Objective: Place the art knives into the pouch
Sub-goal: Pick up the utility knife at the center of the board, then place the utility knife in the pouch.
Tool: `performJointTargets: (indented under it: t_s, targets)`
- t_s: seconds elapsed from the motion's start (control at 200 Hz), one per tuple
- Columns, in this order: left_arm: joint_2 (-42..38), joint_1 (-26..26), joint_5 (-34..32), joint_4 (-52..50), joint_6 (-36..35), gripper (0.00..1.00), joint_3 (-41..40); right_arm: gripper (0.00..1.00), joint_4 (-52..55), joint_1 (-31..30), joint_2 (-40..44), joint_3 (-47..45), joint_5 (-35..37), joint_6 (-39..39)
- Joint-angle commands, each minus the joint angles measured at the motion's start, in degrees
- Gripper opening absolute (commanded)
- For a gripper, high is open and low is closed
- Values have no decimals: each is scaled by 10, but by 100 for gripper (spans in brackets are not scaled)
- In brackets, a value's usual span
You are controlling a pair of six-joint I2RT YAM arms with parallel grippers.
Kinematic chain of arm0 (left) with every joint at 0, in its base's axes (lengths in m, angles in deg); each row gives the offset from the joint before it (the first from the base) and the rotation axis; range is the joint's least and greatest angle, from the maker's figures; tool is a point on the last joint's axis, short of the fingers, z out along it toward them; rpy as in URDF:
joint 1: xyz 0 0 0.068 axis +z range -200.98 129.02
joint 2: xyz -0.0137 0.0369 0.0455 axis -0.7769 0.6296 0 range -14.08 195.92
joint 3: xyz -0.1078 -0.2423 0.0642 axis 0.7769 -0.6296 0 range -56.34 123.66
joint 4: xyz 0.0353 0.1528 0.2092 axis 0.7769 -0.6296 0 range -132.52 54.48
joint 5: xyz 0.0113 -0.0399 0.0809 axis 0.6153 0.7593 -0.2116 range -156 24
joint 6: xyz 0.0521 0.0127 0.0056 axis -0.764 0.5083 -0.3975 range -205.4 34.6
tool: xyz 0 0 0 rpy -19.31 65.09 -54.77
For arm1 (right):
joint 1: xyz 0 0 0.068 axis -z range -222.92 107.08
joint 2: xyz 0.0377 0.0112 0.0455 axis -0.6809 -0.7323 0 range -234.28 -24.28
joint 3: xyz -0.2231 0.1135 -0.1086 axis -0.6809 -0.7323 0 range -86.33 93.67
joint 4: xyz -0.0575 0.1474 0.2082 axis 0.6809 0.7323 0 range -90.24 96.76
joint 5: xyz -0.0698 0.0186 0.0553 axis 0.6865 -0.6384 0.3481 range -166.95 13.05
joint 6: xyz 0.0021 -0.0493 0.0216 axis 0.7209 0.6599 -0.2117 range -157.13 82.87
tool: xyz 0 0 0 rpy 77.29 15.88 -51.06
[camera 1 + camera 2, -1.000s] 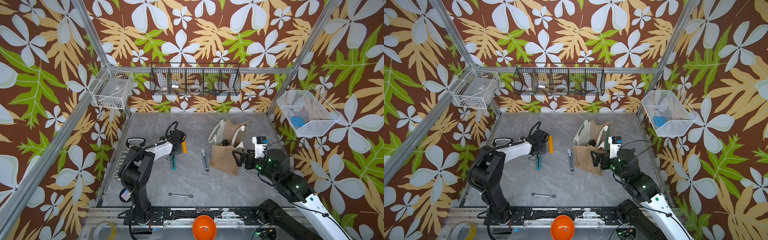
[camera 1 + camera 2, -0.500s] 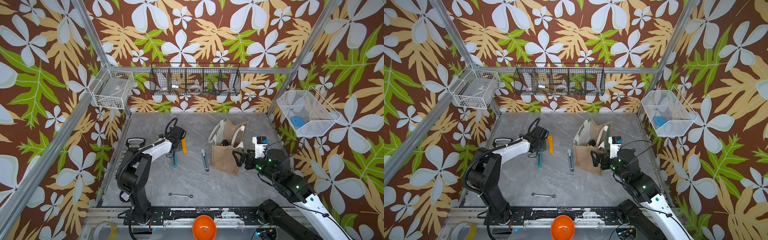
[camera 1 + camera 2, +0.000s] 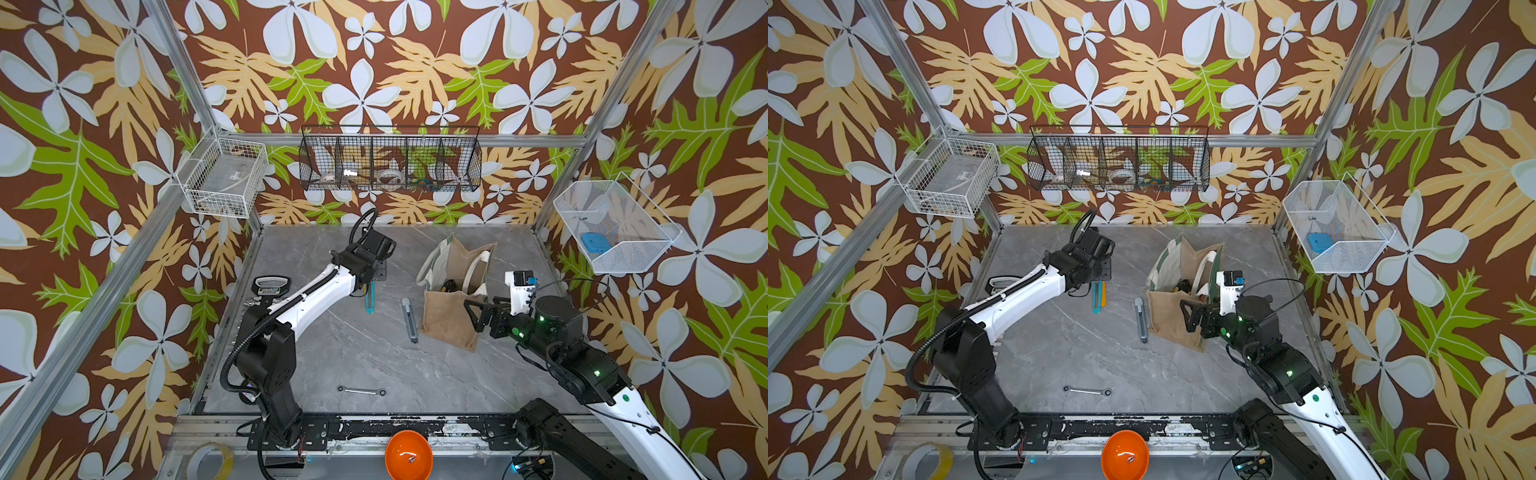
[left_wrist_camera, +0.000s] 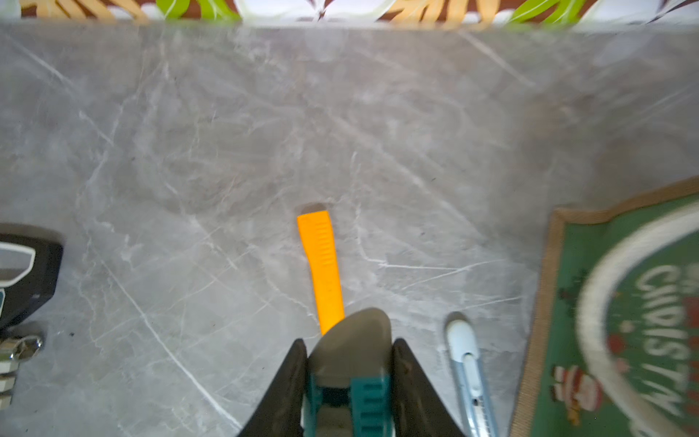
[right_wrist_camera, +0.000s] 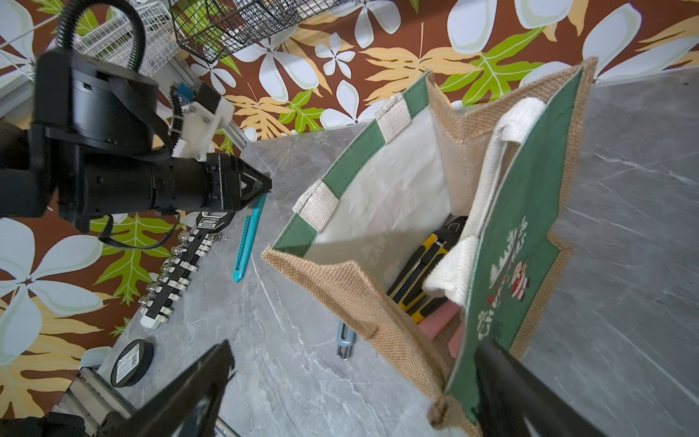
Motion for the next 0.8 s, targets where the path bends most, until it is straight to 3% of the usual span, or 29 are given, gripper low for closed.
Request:
performJointTargets:
  t_s: [0.0, 0.37, 0.53, 0.796]
  targets:
    - [9, -21, -13, -42, -14, 26, 61, 100, -1, 0, 0, 7, 22, 6]
    - [133, -110, -13, -99, -42, 26, 377, 100, 13, 0, -5, 20, 42, -11]
    - [198, -135, 12, -75, -45, 26, 491, 100, 6, 0, -4, 10, 42, -23]
    - [234, -152, 58, 14, -42, 25, 479, 100, 20, 0, -1, 13, 46, -26]
